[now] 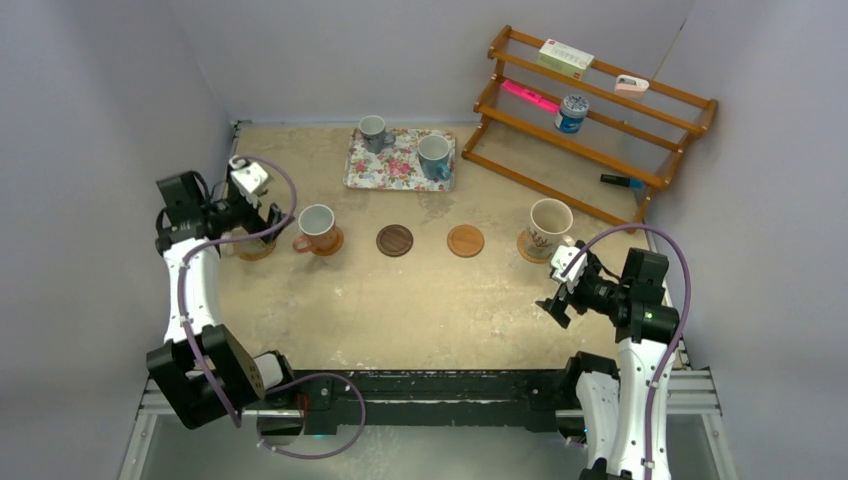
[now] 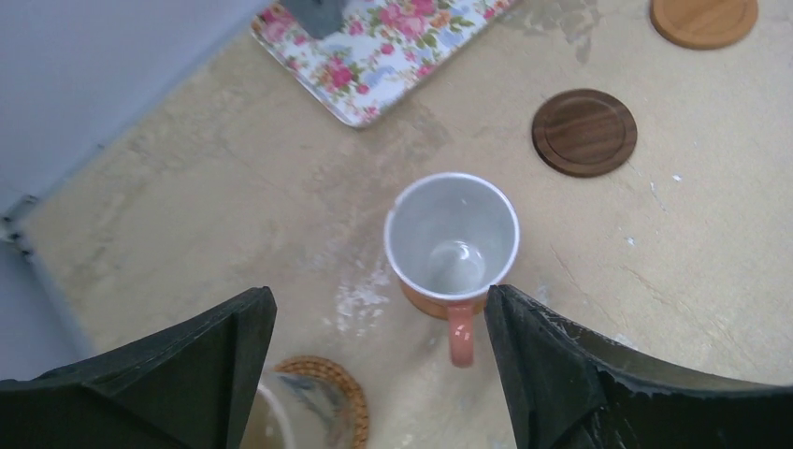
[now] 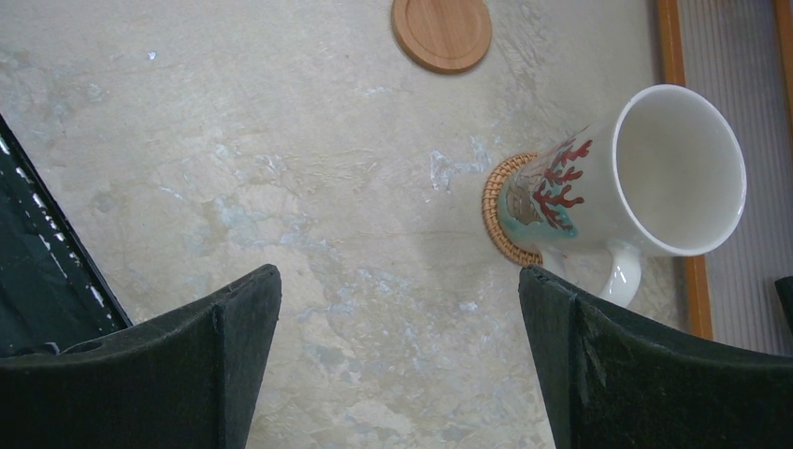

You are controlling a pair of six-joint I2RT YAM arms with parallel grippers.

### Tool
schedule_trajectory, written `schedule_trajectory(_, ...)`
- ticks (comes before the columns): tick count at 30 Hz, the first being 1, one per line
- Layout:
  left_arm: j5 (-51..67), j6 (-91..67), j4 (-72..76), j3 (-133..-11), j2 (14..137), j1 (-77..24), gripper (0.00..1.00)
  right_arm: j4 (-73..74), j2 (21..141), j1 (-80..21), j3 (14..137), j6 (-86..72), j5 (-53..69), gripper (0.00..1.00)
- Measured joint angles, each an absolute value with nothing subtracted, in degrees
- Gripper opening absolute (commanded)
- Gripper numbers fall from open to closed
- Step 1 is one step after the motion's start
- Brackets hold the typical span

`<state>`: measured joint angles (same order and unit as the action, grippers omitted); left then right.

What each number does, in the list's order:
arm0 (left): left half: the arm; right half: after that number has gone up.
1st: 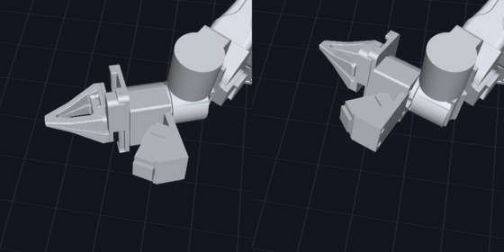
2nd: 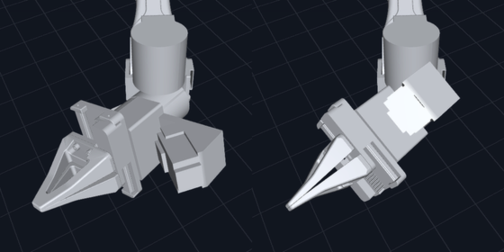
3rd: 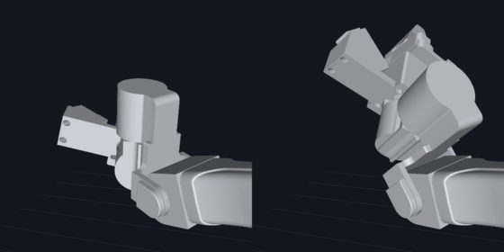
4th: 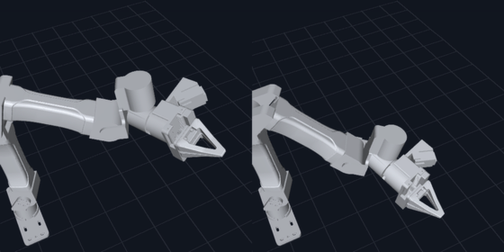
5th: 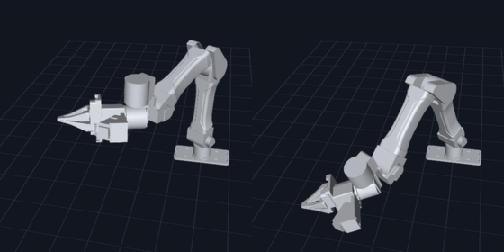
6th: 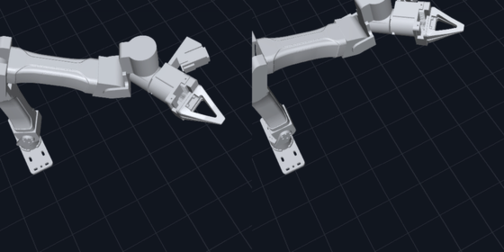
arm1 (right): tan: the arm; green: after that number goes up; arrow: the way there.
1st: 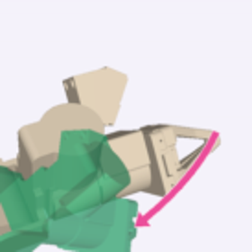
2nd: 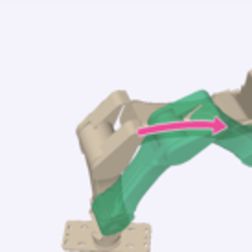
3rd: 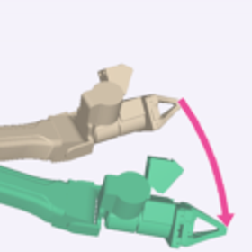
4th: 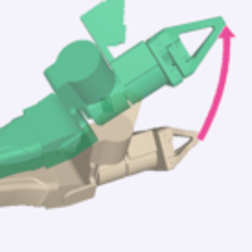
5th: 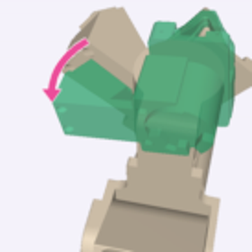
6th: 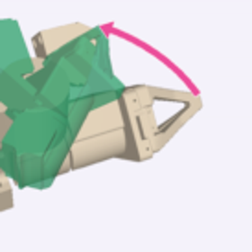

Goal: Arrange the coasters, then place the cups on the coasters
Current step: Place the cup on the coaster, then pick up the cup from the tray.

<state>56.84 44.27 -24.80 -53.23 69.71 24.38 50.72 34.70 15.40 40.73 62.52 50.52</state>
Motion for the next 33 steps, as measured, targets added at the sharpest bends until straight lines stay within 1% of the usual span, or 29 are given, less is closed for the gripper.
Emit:
schedule_trajectory(5,53.19,41.34,-30.79,-67.48,69.71,24.47,0.91,50.74,34.70,15.40,40.73,62.65,50.52,0.99)
schedule_trajectory(7,50.68,38.52,-30.79,-72.29,69.82,24.47,0.97,50.72,34.70,15.40,40.73,62.65,50.52,0.99)
schedule_trajectory(11,47.29,33.61,-29.98,-79.77,72.55,24.49,0.97,50.35,35.18,15.40,40.73,62.06,50.59,0.99)
schedule_trajectory(15,46.83,33.41,-31.05,-85.69,78.48,24.51,0.97,48.21,36.95,15.40,41.39,59.07,50.52,0.99)
schedule_trajectory(21,43.57,34.83,-30.92,-83.61,82.52,25.56,0.98,40.12,43.03,15.40,48.49,49.12,50.52,0.99)
schedule_trajectory(27,40.64,35.09,-31.11,-82.61,84.82,27.55,0.98,31.94,53.91,14.70,60.55,37.65,51.11,0.99)
schedule_trajectory(30,40.66,35.00,-30.94,-82.56,84.71,28.01,0.98,27.33,57.17,11.99,62.65,32.25,49.74,0.99)
schedule_trajectory(33,40.95,34.46,-29.56,-80.93,83.13,28.01,0.98,23.55,58.63,6.63,62.76,27.97,45.25,0.99)
